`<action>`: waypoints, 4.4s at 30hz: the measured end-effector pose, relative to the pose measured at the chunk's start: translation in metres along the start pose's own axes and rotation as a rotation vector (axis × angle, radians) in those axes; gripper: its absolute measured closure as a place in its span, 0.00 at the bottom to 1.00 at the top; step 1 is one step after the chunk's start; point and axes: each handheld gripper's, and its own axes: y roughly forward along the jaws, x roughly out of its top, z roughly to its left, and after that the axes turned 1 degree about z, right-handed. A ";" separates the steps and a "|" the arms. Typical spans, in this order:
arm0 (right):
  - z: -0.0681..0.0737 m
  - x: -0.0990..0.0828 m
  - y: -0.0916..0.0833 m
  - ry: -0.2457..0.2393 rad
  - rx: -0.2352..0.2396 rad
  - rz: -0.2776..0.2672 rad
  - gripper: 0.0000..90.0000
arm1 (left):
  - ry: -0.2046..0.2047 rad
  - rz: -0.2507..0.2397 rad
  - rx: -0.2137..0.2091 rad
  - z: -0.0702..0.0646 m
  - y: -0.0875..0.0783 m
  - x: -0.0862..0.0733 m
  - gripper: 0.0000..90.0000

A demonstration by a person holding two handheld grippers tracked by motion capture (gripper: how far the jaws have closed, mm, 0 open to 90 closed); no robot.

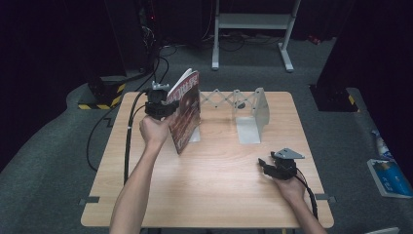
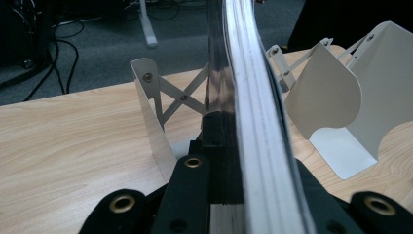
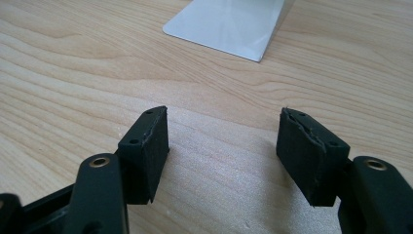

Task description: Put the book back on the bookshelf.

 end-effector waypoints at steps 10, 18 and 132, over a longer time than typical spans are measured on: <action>0.000 0.000 0.000 0.001 0.000 0.000 0.41 | -0.014 -0.030 0.000 0.003 0.005 -0.002 0.93; 0.000 0.000 0.000 0.000 0.000 0.000 0.41 | -0.005 -0.036 -0.006 0.004 0.009 -0.002 0.93; 0.001 0.000 0.000 0.008 -0.001 0.002 0.41 | -0.020 -0.135 0.032 0.048 -0.038 -0.024 0.50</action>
